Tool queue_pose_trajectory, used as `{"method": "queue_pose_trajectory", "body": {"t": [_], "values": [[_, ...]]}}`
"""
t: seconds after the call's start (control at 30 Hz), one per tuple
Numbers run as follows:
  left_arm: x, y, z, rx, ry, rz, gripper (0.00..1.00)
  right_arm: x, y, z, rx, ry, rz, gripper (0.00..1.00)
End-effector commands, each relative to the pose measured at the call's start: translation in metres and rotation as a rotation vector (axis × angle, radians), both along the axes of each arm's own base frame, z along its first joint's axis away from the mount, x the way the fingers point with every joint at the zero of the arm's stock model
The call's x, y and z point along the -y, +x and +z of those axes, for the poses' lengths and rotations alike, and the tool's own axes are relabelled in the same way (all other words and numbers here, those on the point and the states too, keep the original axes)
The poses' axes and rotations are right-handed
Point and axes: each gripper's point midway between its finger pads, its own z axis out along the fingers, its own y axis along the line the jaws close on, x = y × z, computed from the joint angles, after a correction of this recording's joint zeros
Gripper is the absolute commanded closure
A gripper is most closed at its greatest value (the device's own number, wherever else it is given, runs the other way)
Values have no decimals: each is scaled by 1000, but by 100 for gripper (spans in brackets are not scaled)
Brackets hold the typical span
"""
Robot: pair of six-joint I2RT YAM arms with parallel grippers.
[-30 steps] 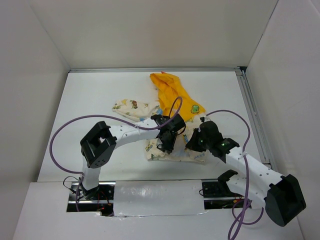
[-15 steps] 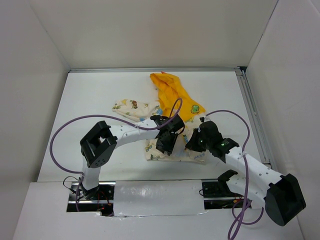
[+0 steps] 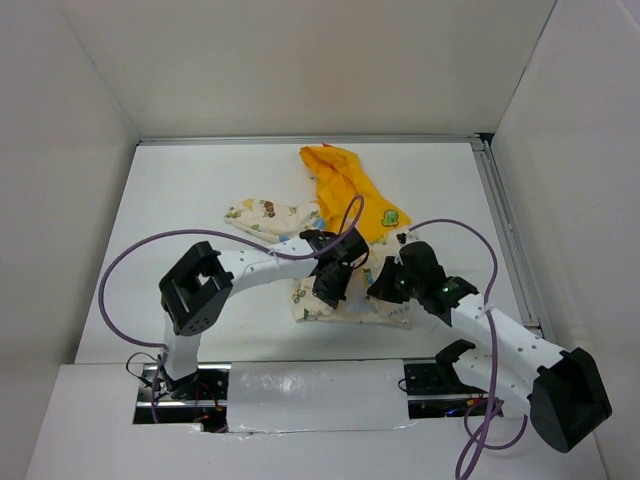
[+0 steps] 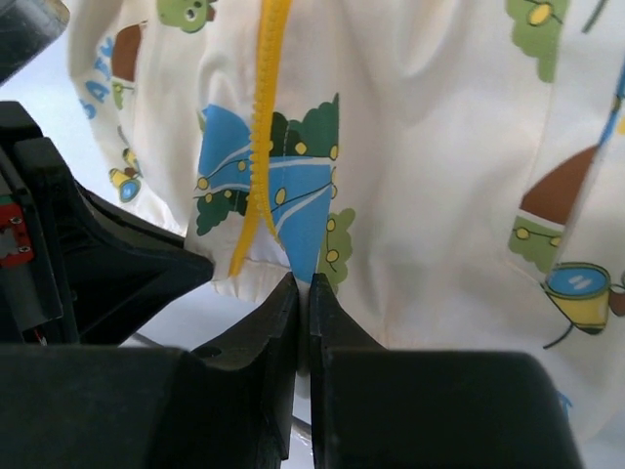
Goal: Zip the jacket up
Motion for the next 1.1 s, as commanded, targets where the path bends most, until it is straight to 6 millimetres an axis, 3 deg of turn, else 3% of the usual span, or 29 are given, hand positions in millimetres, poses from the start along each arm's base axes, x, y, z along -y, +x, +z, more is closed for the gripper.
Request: {"method": "queue_pose_trajectory", "body": {"t": [0.0,0.03,0.13,0.2,0.23,0.37,0.47,0.6,0.77,1.0,1.07], "values": [[9,25,62,112,-171,37,100,-18,17,35,151,106,68,91],[8,32,64,123,-183,51,100,-18,16,37,157,113,79,92],[6,50,129,231,-374,73,100,-30,27,80,315,189,134,100],[0,55,147,269,-442,71,100,-37,30,118,441,249,180,100],[-1,56,175,324,-520,68,100,-40,32,139,521,267,205,100],[-12,56,215,424,-634,71,100,-49,19,196,711,355,314,100],[-15,52,239,493,-726,45,100,-53,7,223,804,418,358,100],[-19,41,262,563,-844,1,100,-52,2,235,850,465,353,100],[-20,43,256,560,-879,-6,100,-56,-8,242,889,544,386,100],[-19,49,253,515,-958,-45,100,-63,-4,230,835,534,412,100],[-18,57,244,505,-932,-25,100,-65,-4,229,833,533,418,100]]}}
